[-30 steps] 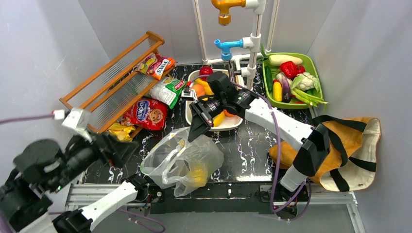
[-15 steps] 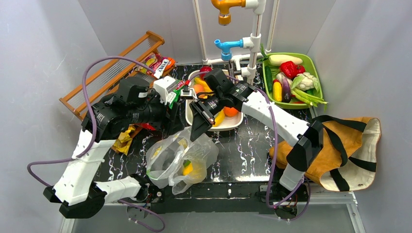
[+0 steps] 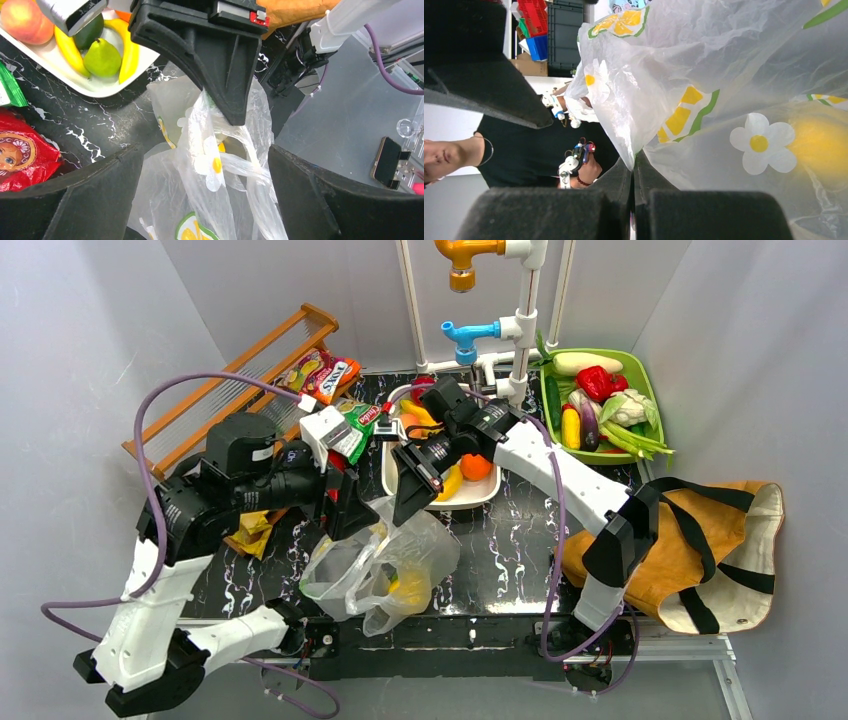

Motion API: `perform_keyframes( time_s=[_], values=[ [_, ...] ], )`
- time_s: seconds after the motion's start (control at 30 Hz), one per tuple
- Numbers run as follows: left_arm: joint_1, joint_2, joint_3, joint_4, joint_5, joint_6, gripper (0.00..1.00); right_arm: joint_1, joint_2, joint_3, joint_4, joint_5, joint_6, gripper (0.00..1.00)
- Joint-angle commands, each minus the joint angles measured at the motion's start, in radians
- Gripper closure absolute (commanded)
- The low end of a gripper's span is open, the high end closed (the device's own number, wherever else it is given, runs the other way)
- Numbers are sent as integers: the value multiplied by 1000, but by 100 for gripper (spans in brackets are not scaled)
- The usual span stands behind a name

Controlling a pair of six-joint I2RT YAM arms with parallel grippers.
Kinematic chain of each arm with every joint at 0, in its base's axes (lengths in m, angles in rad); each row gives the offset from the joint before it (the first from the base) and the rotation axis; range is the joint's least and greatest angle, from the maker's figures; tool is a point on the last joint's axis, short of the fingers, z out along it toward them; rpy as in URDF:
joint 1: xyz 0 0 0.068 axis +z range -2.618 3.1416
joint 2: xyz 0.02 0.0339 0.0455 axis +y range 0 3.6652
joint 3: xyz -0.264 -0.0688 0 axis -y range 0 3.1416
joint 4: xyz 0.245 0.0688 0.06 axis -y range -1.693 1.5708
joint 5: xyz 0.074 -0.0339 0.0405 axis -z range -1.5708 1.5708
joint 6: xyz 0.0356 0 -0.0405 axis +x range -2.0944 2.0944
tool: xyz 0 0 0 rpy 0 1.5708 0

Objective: Place the mixed food into the grocery bags and tie them

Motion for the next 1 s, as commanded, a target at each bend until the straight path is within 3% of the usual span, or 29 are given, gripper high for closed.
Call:
perform_keyframes(
  time_s=[0.0,0.13,0.17,0.2,0.27,0.3,0.33,0.43,0.5,0.53,0.57,0.83,0.97],
  values=[
    [2,49,-14,-34,31,62,8,-4,17,55,-72,-12,-56,99],
    [2,21,-119,19,-19,64,16,-11,19,63,-78,-21,-56,99],
    [2,5,-158,46,-23,65,23,-13,21,67,-78,-24,-55,99],
    [2,-7,-196,68,-26,64,40,-14,20,72,-77,-25,-52,99],
    [2,-16,-229,104,-46,62,82,-15,18,80,-77,-28,-46,99],
    [2,-16,-234,115,-49,55,96,-16,16,84,-76,-25,-42,99],
    [2,-15,-234,124,-53,43,100,-18,14,87,-77,-24,-37,99],
    [2,0,-221,142,-50,-10,100,-25,-4,90,-64,-3,-16,96],
    [2,16,-203,151,-39,-63,100,-36,-27,91,-54,56,21,77],
    [2,36,-178,154,-87,-153,100,-65,-45,94,-70,168,41,64],
    [2,46,-162,150,-123,-190,100,-83,-55,96,-90,233,50,61],
    [2,121,34,-50,-649,-552,100,-196,-203,-20,-124,554,165,52],
    [2,171,120,-156,-736,-701,100,-198,-242,48,-173,617,178,50]
  ],
)
